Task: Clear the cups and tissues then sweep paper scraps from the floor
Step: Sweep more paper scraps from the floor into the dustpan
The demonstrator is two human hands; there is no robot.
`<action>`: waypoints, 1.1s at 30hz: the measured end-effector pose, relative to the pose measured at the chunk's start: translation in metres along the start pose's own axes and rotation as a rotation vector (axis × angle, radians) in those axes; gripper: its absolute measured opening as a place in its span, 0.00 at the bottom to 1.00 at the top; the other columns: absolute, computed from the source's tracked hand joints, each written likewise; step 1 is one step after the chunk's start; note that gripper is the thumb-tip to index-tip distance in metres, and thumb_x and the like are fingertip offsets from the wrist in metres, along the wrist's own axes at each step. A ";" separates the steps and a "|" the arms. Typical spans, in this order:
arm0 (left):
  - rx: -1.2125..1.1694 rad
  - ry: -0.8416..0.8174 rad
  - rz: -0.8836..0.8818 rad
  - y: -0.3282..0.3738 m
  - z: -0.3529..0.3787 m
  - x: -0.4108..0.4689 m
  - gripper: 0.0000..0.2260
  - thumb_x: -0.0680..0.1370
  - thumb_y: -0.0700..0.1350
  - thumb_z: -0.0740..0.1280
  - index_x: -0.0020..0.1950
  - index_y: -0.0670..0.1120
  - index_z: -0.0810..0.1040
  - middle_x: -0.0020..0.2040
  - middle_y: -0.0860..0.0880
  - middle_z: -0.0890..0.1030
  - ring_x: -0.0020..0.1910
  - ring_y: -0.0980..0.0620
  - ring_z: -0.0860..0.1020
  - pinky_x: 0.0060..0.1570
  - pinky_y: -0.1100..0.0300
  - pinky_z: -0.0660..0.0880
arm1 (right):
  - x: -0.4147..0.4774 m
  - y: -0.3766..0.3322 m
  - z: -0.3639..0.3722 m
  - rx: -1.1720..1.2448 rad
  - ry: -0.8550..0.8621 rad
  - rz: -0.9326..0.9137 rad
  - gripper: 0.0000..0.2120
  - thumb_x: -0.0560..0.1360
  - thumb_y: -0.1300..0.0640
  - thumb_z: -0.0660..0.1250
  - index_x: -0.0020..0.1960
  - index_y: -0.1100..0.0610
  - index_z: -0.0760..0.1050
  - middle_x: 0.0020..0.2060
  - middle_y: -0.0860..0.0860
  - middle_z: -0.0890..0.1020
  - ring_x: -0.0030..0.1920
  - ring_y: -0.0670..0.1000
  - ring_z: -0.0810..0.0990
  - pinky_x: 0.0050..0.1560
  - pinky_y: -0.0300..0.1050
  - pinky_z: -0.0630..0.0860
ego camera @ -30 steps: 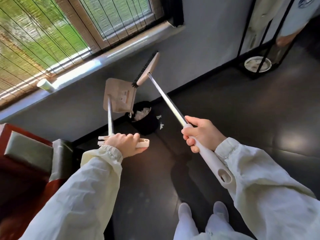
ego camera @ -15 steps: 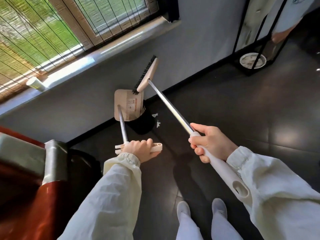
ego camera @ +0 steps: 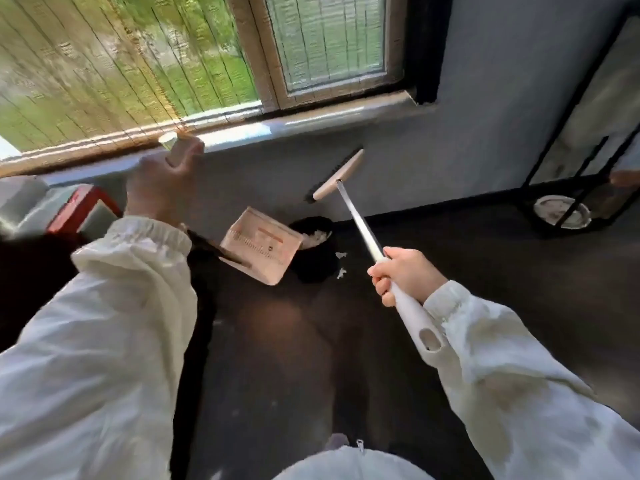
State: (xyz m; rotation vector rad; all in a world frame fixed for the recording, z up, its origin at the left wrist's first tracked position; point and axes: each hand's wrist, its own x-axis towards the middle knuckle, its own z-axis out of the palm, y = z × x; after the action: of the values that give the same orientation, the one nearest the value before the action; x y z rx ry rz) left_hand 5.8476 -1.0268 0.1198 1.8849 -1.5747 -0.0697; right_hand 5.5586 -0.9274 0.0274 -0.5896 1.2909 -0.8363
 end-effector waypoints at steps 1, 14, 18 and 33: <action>0.008 0.029 -0.065 -0.004 -0.014 -0.011 0.29 0.76 0.66 0.57 0.41 0.40 0.77 0.32 0.42 0.76 0.32 0.46 0.73 0.33 0.56 0.64 | -0.005 -0.006 -0.003 -0.018 -0.034 0.038 0.12 0.75 0.72 0.60 0.54 0.59 0.71 0.32 0.55 0.70 0.19 0.44 0.68 0.17 0.35 0.65; -0.043 0.065 -0.762 -0.063 -0.042 -0.371 0.30 0.76 0.43 0.65 0.73 0.64 0.59 0.60 0.42 0.78 0.52 0.36 0.78 0.54 0.45 0.76 | -0.098 0.102 -0.001 -0.583 -0.405 0.374 0.14 0.75 0.74 0.56 0.36 0.59 0.62 0.26 0.53 0.67 0.16 0.46 0.67 0.18 0.33 0.64; -0.042 0.146 -1.017 -0.074 -0.053 -0.491 0.30 0.78 0.43 0.62 0.73 0.67 0.56 0.59 0.39 0.78 0.55 0.36 0.75 0.58 0.44 0.73 | -0.133 0.161 0.021 -0.790 -0.547 0.455 0.13 0.75 0.73 0.58 0.34 0.61 0.64 0.27 0.55 0.69 0.18 0.48 0.68 0.20 0.34 0.65; 0.004 0.369 -1.314 -0.110 -0.123 -0.731 0.28 0.80 0.42 0.62 0.74 0.64 0.57 0.52 0.38 0.78 0.48 0.39 0.72 0.51 0.42 0.75 | -0.273 0.330 0.084 -1.292 -0.837 0.549 0.08 0.73 0.69 0.60 0.36 0.63 0.69 0.19 0.53 0.71 0.21 0.50 0.70 0.23 0.37 0.68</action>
State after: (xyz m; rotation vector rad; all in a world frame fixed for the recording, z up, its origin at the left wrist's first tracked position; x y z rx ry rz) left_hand 5.7997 -0.3154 -0.1098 2.4202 0.0712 -0.2595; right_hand 5.6914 -0.5200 -0.0551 -1.3102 0.9624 0.7842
